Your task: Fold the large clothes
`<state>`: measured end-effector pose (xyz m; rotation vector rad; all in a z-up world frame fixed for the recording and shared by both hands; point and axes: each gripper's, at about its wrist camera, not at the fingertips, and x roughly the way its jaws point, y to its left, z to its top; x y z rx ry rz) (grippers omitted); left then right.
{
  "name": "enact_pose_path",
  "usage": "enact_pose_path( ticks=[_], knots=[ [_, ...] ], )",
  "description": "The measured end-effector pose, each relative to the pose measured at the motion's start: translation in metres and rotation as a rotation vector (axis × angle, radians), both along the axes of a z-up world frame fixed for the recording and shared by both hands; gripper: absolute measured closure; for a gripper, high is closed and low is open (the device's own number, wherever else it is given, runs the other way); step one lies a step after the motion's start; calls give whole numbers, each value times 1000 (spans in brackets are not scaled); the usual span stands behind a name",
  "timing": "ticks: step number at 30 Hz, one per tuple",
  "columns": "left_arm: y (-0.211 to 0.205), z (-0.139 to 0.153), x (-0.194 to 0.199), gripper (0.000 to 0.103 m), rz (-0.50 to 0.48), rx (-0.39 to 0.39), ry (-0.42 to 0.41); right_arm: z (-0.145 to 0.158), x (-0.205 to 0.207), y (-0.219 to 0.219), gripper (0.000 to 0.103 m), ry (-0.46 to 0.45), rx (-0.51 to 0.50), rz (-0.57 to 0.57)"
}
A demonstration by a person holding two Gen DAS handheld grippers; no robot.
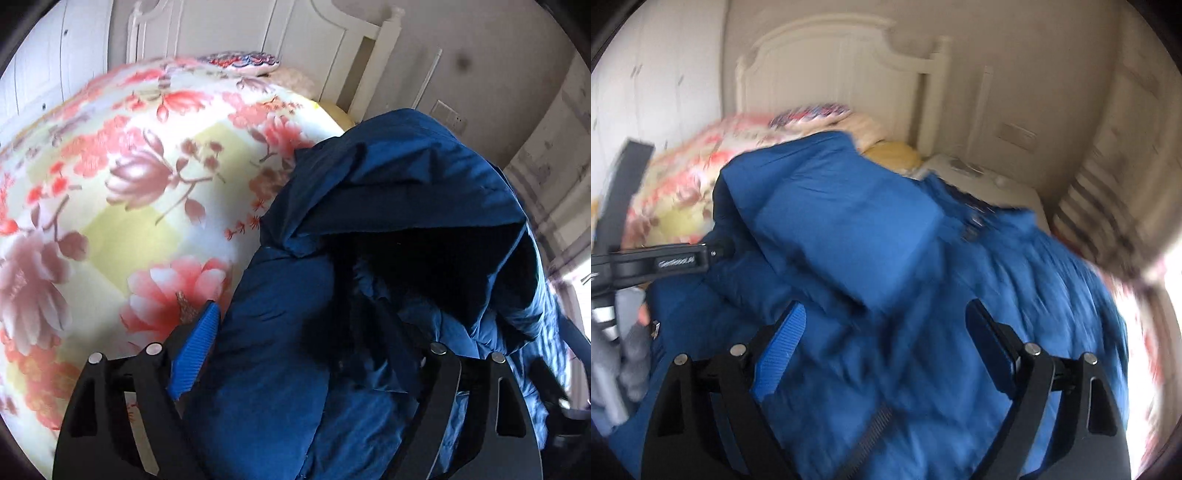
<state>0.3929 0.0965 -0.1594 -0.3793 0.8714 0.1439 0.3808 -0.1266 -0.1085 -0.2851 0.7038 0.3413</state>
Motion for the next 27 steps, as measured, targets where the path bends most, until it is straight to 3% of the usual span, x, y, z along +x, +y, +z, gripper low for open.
enact_pose_path(
  ticks=[5, 6, 7, 8, 9, 10, 13, 15, 17, 19, 22, 24, 27],
  knots=[
    [-1, 1, -1, 19, -2, -17, -11, -11, 19, 56, 19, -64, -201, 55],
    [-1, 2, -1, 19, -4, -20, -12, -12, 22, 60, 42, -76, -220, 55],
    [-1, 2, -1, 19, -4, -26, -15, -10, 23, 57, 58, -68, -194, 65],
    [0, 2, -1, 19, -5, -29, -16, -5, 25, 49, 65, -65, -134, 57],
    [0, 2, -1, 18, -5, -32, -18, 5, 22, 33, 75, -78, -35, 32],
    [0, 2, -1, 18, -5, -33, -19, 20, 17, 8, 78, -89, 103, -12],
    [0, 2, -2, 18, -5, -30, -17, 41, 4, -68, 79, -84, 503, -110],
    [0, 1, -2, 18, -4, -24, -15, 37, -11, -134, 79, -83, 768, -232],
    [1, 1, -2, 17, 0, -19, -12, 18, -16, -182, 79, -40, 904, -344],
    [1, 1, -3, 17, 2, -20, -12, -11, -13, -215, 79, 44, 910, -468],
    [2, 2, -4, 16, 5, -23, -14, -47, -6, -232, 66, 180, 960, -534],
    [3, 1, -5, 15, 6, -29, -17, -57, -8, -230, 63, 176, 976, -530],
    [5, 1, -7, 15, 12, -41, -24, -54, -7, -225, 47, 168, 967, -496]
  ],
)
